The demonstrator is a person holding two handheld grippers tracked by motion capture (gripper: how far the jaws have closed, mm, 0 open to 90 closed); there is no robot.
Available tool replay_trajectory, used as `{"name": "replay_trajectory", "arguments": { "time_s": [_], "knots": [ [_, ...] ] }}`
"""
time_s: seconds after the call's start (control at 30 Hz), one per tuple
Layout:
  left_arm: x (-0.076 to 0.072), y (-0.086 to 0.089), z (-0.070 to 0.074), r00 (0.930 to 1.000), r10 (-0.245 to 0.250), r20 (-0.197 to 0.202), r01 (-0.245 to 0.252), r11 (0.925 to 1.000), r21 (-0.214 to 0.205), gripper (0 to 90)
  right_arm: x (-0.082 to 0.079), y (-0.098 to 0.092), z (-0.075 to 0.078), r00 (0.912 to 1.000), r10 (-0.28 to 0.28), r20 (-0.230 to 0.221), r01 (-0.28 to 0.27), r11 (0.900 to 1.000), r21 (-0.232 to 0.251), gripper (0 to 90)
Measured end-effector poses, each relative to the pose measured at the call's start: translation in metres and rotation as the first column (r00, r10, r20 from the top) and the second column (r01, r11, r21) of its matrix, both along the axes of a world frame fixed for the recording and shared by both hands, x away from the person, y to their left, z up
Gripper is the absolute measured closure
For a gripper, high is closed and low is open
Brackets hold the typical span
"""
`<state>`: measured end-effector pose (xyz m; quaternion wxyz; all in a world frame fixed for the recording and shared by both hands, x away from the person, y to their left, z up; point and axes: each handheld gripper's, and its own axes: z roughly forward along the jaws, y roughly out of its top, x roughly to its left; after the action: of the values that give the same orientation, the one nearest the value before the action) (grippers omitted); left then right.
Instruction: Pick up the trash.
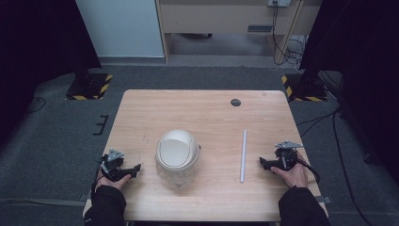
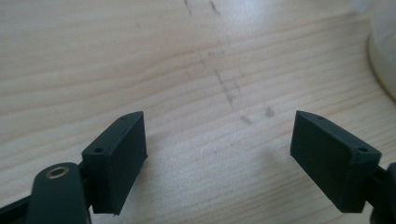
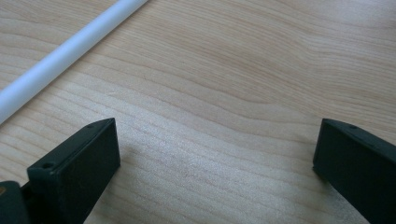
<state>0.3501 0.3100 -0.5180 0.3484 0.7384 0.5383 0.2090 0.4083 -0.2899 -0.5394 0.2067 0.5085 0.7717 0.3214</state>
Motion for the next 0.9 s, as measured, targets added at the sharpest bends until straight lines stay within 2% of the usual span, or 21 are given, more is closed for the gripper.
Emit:
{"name": "replay_trajectory", "arguments": {
  "time_s": [0.1,0.13,0.17,0.2,0.23,0.27,0.33,0.37,0.4,0.47,0.5,0.53,0.57,0.63,0.73,0.77,0.83,0.9],
  "knots": [
    [-0.003,0.002,0.014,0.9961,0.033,0.082,-0.028,0.9979,-0.058,19.9,-0.002,-0.002,0.000,0.9999,0.014,0.002,-0.014,0.9999,0.001,1.2],
    [-0.003,0.002,0.014,0.9961,0.033,0.082,-0.028,0.9979,-0.058,20.2,-0.002,-0.002,0.000,0.9999,0.014,0.002,-0.014,0.9999,0.001,1.2],
    [-0.006,0.002,0.024,0.9896,0.067,0.127,-0.053,0.9919,-0.116,20.2,-0.002,-0.005,0.000,0.9998,0.019,0.000,-0.019,0.9998,0.003,1.3],
    [-0.006,0.002,0.024,0.9896,0.067,0.127,-0.053,0.9919,-0.116,20.2,-0.002,-0.005,0.000,0.9998,0.019,0.000,-0.019,0.9998,0.003,1.3],
    [-0.010,0.003,0.033,0.9811,0.099,0.166,-0.074,0.9854,-0.153,20.2,-0.003,-0.006,0.000,0.9999,0.014,0.001,-0.014,0.9999,0.004,1.3],
    [-0.010,0.003,0.033,0.9811,0.099,0.166,-0.074,0.9854,-0.153,20.3,-0.003,-0.007,0.000,0.9998,0.019,0.003,-0.019,0.9998,0.001,1.4],
    [-0.013,0.003,0.041,0.9711,0.123,0.205,-0.087,0.9802,-0.178,20.5,-0.003,-0.007,0.000,0.9998,0.021,0.003,-0.021,0.9998,0.000,1.4],
    [-0.015,0.002,0.050,0.9593,0.143,0.244,-0.091,0.9730,-0.212,21.0,-0.003,-0.008,0.000,0.9998,0.022,0.003,-0.022,0.9998,-0.002,1.4],
    [-0.015,0.002,0.050,0.9593,0.143,0.244,-0.091,0.9730,-0.212,21.4,-0.003,-0.008,0.000,0.9998,0.022,0.003,-0.022,0.9998,-0.002,1.4],
    [-0.020,-0.001,0.064,0.9396,0.162,0.301,-0.084,0.9627,-0.257,23.0,-0.003,-0.008,0.000,0.9997,0.024,0.003,-0.024,0.9997,-0.002,1.4],
    [-0.020,-0.001,0.064,0.9396,0.162,0.301,-0.084,0.9627,-0.257,24.0,-0.003,-0.008,0.000,0.9997,0.024,0.003,-0.024,0.9997,-0.002,1.4],
    [-0.021,-0.002,0.069,0.9330,0.168,0.318,-0.080,0.9596,-0.270,24.6,-0.003,-0.008,0.000,0.9997,0.023,0.002,-0.023,0.9997,-0.002,1.4],
    [-0.024,-0.007,0.078,0.9224,0.163,0.350,-0.059,0.9557,-0.288,25.0,-0.003,-0.008,0.000,0.9997,0.023,0.003,-0.023,0.9997,-0.002,1.4],
    [-0.027,-0.012,0.087,0.9105,0.156,0.383,-0.037,0.9530,-0.301,25.9,-0.003,-0.008,0.000,0.9997,0.023,0.003,-0.023,0.9997,-0.002,1.4],
    [-0.030,-0.023,0.098,0.9032,0.121,0.412,0.009,0.9533,-0.302,26.2,-0.003,-0.008,0.000,0.9997,0.022,0.002,-0.022,0.9998,-0.001,1.3],
    [-0.030,-0.023,0.098,0.9032,0.121,0.412,0.009,0.9533,-0.302,26.2,-0.003,-0.008,0.000,0.9997,0.022,0.002,-0.022,0.9997,-0.001,1.3],
    [-0.031,-0.038,0.104,0.9059,0.072,0.417,0.062,0.9519,-0.300,26.2,-0.003,-0.007,0.000,0.9998,0.021,0.002,-0.021,0.9998,0.000,1.3],
    [-0.031,-0.044,0.105,0.9074,0.054,0.417,0.080,0.9515,-0.297,26.2,-0.003,-0.007,0.000,0.9998,0.021,0.002,-0.021,0.9998,0.000,1.3]
  ]
}}
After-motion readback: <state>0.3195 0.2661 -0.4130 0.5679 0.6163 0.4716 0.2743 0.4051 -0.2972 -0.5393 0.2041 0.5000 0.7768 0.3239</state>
